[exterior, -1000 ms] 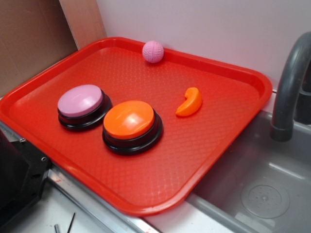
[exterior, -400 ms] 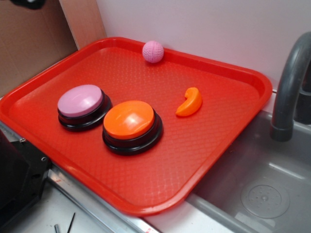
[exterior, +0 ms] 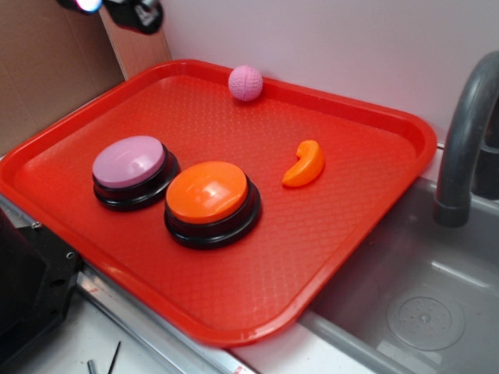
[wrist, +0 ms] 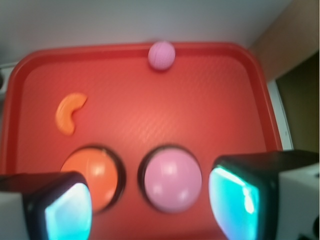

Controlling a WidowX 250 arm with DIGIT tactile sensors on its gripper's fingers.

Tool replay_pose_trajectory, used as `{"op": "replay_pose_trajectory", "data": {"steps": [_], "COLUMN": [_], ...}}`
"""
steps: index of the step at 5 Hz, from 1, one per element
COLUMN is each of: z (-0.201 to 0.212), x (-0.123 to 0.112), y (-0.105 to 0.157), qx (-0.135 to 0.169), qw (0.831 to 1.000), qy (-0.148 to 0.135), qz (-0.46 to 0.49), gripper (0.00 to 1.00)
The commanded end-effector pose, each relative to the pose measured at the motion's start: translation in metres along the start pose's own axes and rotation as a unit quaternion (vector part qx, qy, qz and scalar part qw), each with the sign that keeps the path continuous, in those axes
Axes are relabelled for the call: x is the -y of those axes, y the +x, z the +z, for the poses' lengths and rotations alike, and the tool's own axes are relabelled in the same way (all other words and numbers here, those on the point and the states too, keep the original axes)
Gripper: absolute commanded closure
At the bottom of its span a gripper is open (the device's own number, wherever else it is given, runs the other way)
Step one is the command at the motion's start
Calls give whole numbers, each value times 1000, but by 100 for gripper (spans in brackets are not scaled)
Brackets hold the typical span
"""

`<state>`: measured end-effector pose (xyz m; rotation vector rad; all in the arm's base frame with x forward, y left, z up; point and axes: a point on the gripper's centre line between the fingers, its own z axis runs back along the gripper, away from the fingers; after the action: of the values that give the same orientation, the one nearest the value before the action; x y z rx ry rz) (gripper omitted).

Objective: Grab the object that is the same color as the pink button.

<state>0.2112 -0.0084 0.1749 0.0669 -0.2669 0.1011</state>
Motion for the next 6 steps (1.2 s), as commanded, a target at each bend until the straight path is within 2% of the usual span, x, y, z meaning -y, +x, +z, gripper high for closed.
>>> {"op": "replay_pose_trajectory", "data": {"steps": [1,2,4,6], "z": [-58,-88,-130,-165], "x": [-14,-22,-41,-41], "y": [53,71,96,115], "qx": [62,46,47,28], "qw": [997,998,998,998], "qy": [12,6,6,22], "qz": [35,31,52,50], "gripper": [0,0,0,0]}}
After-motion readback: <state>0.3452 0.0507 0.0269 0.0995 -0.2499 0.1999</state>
